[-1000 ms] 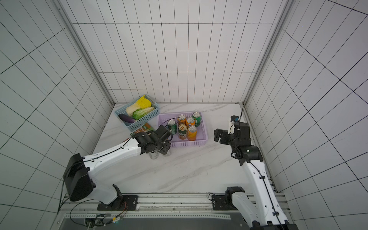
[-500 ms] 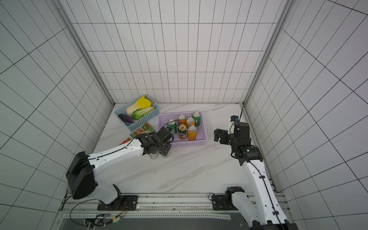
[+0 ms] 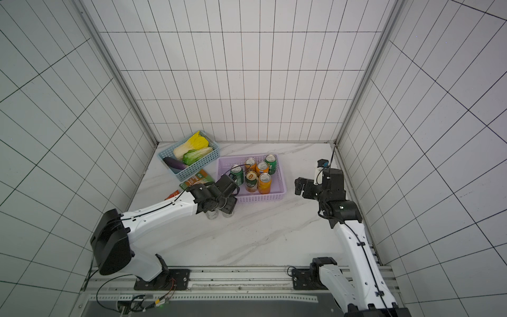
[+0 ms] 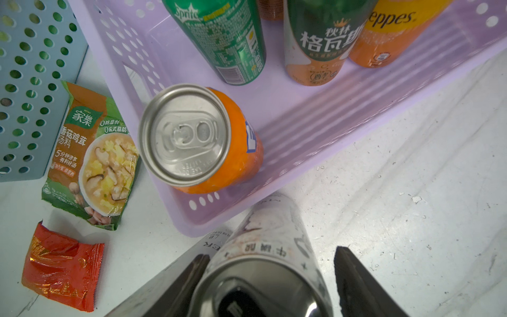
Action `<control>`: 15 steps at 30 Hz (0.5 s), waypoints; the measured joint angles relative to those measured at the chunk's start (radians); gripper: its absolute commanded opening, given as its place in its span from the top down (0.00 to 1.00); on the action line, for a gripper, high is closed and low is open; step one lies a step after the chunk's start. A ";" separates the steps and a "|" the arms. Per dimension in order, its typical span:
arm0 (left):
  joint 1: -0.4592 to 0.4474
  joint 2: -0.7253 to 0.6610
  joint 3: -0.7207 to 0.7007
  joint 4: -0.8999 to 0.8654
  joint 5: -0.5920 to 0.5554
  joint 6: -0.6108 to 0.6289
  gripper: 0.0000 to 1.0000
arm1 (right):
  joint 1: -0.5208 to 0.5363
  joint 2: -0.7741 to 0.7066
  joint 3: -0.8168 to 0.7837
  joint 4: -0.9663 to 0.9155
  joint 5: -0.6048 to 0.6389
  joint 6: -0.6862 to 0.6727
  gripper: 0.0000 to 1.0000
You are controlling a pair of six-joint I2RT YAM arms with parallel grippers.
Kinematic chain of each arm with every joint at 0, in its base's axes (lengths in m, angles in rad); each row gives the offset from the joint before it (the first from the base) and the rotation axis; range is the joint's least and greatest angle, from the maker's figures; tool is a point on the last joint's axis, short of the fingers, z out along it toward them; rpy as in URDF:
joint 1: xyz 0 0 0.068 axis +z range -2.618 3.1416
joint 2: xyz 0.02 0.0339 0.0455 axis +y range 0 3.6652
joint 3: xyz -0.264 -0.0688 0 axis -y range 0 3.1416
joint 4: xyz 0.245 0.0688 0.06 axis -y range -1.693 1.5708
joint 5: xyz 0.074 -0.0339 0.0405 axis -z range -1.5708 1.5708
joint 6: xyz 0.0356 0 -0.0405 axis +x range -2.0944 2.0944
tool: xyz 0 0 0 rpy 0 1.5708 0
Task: Take out the drinks from the basket
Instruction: Place the drink at the center of the board.
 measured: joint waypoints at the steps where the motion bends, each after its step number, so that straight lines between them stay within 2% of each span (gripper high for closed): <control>1: 0.000 -0.002 0.000 0.000 -0.002 0.000 0.29 | 0.000 0.000 0.000 0.000 0.000 0.000 0.01; 9: -0.002 -0.030 0.017 -0.012 -0.011 0.005 0.19 | 0.000 0.000 0.000 0.000 0.000 0.000 0.01; 15: -0.003 -0.039 0.081 -0.043 -0.016 0.016 0.11 | 0.000 0.000 0.000 0.000 -0.001 0.000 0.01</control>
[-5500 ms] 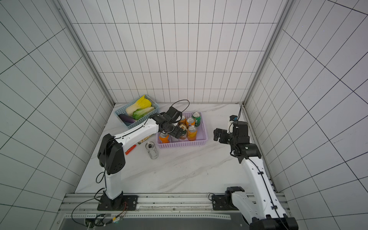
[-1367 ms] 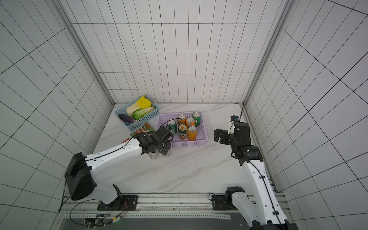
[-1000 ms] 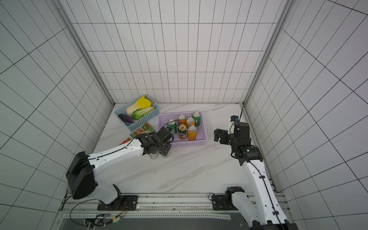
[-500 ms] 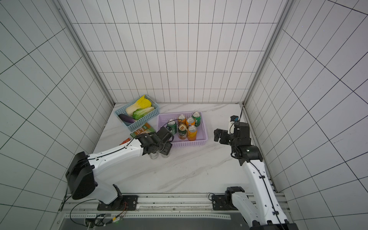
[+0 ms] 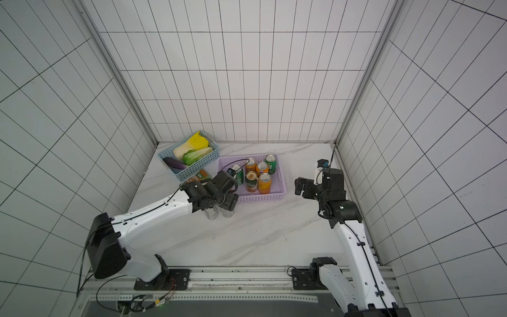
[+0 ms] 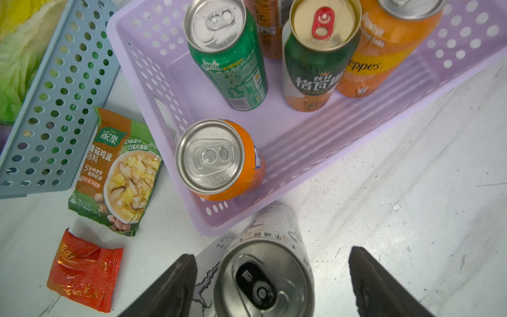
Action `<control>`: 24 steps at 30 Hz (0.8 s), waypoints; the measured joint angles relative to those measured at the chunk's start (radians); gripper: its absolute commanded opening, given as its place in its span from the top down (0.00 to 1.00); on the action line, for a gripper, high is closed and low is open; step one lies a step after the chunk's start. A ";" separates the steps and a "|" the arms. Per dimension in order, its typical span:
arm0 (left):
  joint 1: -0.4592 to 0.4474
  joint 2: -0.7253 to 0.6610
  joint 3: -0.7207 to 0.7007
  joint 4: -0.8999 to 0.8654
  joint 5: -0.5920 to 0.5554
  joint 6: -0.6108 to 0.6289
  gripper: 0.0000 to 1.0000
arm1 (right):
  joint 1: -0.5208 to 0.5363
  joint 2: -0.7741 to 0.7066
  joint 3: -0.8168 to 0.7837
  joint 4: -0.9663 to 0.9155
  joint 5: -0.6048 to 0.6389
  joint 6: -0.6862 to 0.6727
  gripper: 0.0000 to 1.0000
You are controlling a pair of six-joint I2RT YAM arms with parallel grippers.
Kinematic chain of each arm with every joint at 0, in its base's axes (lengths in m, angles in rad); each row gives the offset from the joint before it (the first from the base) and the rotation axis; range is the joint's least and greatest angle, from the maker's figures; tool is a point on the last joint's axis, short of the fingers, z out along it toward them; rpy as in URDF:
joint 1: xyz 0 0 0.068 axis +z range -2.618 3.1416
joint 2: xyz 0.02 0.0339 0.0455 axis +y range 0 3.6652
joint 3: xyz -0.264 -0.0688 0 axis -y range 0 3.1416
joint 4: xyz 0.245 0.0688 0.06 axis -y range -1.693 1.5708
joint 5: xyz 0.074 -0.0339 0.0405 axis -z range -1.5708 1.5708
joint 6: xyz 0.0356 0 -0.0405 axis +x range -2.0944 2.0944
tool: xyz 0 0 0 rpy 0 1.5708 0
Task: Take out the drinks from the basket
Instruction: Place the drink at the center of the board, then pick up the drink from the basket.
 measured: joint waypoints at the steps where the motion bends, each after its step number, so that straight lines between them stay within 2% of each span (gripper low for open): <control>1: 0.000 0.000 0.017 -0.007 -0.002 0.003 0.10 | 0.000 0.000 0.000 0.000 0.000 0.000 0.00; 7: 0.012 0.003 0.119 -0.050 -0.004 0.027 0.07 | 0.000 0.000 -0.008 0.000 -0.003 0.000 0.01; 13: 0.085 0.040 0.195 -0.072 0.027 0.066 0.06 | 0.000 -0.003 -0.010 0.000 -0.003 0.000 0.01; 24: 0.209 0.222 0.343 -0.130 0.100 0.138 0.06 | 0.000 -0.014 -0.026 0.000 -0.002 0.001 0.01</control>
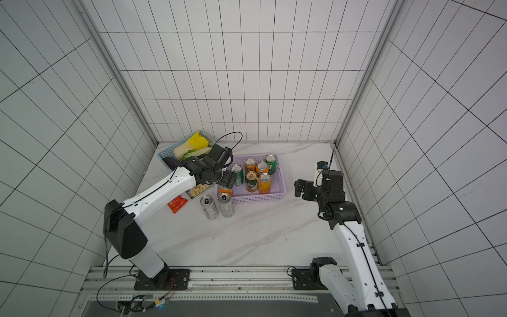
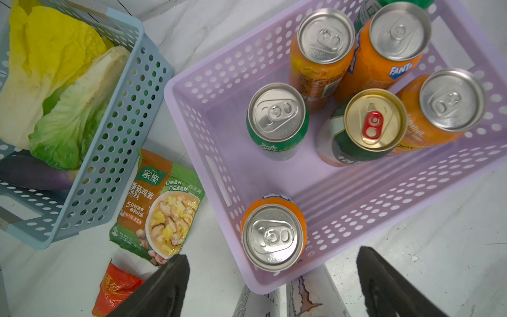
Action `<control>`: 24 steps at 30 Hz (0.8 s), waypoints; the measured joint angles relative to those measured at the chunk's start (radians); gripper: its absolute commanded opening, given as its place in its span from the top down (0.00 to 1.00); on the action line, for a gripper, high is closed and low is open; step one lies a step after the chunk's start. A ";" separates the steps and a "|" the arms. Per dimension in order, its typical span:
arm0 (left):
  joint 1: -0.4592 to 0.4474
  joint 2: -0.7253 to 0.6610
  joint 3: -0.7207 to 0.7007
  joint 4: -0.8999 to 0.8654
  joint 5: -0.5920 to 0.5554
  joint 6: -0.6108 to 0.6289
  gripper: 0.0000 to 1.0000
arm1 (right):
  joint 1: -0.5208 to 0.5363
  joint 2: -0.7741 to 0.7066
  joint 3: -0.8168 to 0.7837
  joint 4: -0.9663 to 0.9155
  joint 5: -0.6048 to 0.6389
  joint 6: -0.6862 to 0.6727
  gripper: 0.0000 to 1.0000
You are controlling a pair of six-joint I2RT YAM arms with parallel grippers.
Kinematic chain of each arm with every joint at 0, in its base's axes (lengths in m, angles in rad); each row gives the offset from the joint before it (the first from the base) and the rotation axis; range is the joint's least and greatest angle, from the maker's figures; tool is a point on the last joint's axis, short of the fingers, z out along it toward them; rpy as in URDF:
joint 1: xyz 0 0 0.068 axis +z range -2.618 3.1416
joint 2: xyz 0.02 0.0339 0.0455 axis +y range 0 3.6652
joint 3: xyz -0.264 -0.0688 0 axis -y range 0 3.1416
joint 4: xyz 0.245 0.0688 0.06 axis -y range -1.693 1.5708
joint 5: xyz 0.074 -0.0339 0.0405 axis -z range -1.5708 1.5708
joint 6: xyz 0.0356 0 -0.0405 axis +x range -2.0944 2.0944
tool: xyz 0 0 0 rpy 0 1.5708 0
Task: Take out the drinks from the basket
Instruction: Pick up the drink from the basket.
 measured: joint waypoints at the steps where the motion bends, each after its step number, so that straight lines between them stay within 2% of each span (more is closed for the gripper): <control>1: 0.009 0.030 0.029 -0.020 0.006 0.003 0.06 | 0.000 -0.004 0.000 0.000 0.001 0.000 0.01; 5: 0.033 0.135 0.117 -0.075 0.034 0.008 0.06 | 0.000 -0.013 -0.001 0.000 0.006 0.000 0.01; 11: 0.039 0.227 0.145 -0.128 0.056 0.015 0.07 | 0.000 -0.016 -0.010 0.000 0.008 0.000 0.01; 24: 0.038 0.288 0.145 -0.149 0.065 0.022 0.12 | 0.000 -0.020 -0.018 -0.002 0.013 0.000 0.01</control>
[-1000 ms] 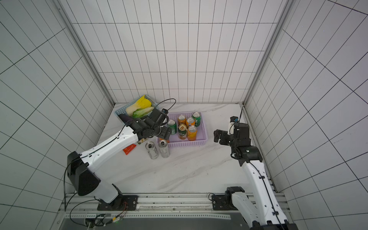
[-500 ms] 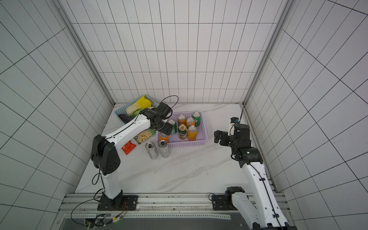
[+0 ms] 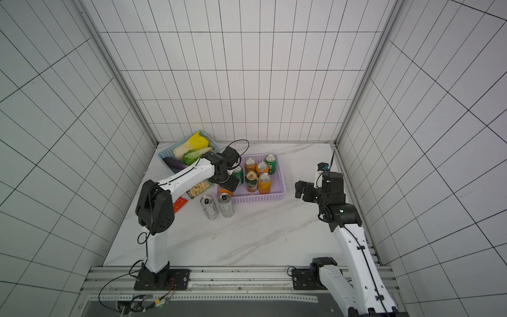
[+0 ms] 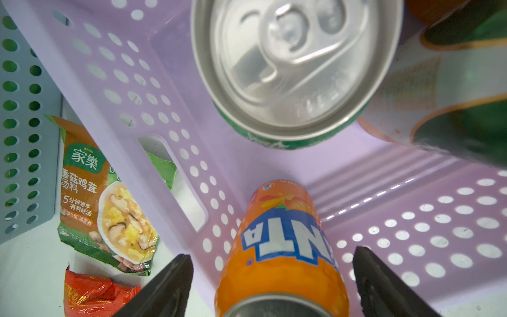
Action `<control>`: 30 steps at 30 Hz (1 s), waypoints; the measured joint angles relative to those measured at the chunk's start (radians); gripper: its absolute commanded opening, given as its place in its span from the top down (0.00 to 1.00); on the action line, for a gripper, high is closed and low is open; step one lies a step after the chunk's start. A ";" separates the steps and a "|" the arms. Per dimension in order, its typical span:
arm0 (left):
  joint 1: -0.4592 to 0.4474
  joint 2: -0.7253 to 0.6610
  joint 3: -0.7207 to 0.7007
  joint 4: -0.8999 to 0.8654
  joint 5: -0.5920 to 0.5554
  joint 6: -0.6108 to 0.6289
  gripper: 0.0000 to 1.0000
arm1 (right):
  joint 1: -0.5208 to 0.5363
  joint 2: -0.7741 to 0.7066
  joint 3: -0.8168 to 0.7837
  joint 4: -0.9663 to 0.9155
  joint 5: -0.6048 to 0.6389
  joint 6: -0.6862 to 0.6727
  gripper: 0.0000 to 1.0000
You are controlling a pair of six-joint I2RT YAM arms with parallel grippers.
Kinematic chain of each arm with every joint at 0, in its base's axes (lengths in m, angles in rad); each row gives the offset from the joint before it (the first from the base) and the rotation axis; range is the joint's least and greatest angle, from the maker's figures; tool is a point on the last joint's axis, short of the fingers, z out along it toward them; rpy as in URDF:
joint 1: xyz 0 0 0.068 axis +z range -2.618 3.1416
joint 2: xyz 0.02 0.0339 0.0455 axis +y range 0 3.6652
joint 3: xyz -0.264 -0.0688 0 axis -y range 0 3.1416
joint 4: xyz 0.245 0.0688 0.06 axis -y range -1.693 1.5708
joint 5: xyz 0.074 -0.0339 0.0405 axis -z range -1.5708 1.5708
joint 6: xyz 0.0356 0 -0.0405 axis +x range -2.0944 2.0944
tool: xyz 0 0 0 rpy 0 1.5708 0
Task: Take out the drinks from the basket
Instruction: Pick up the drink from the basket.
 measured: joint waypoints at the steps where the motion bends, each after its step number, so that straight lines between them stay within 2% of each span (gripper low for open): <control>1: -0.001 0.000 0.000 0.000 0.000 0.000 0.13 | 0.000 0.000 0.000 0.000 0.001 0.000 0.01; 9: -0.013 0.024 0.000 0.000 0.000 0.000 0.16 | 0.000 0.000 0.000 0.000 0.002 0.000 0.01; 20: -0.021 0.041 0.000 0.000 -0.020 0.000 0.31 | 0.000 0.000 0.000 0.000 0.002 0.000 0.01; 30: -0.032 0.038 0.000 0.000 -0.041 0.000 0.36 | 0.000 -0.001 0.000 0.000 0.004 0.000 0.01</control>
